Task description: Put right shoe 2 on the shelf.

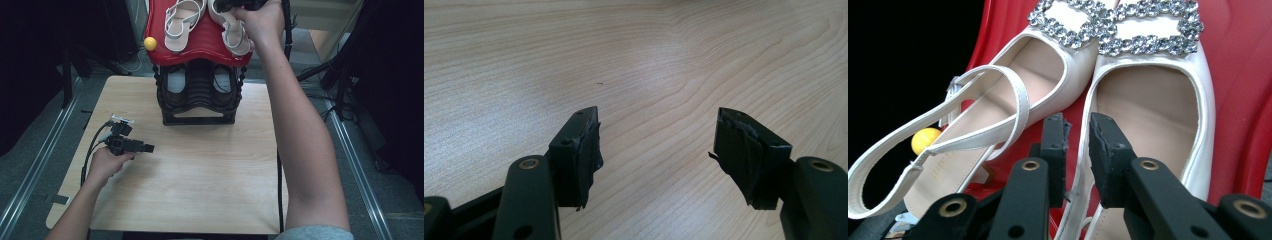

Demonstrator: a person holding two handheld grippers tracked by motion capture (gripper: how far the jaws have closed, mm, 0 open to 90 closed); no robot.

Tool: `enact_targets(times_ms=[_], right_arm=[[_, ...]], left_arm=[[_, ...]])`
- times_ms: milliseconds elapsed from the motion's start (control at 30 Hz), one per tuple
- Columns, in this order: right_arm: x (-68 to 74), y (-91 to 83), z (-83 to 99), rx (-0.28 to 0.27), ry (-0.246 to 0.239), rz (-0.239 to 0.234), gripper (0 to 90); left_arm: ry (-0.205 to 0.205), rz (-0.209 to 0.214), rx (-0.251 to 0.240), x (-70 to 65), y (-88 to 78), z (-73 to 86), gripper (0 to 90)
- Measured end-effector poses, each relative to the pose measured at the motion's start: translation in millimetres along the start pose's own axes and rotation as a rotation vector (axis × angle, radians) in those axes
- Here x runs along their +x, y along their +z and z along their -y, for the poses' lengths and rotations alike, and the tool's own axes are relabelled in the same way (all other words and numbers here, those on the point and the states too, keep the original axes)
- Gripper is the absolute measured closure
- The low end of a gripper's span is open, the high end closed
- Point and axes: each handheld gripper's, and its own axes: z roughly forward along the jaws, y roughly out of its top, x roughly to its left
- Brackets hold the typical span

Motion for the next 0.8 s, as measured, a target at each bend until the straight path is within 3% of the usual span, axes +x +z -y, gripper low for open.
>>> enact_targets(times_ms=[800], right_arm=[[-28.9, -38.8, 12.6, -0.024, 0.022, 0.032, 72.5]], left_arm=[[-0.001, -0.003, -0.008, -0.2, 0.0, 0.1, 35.4]])
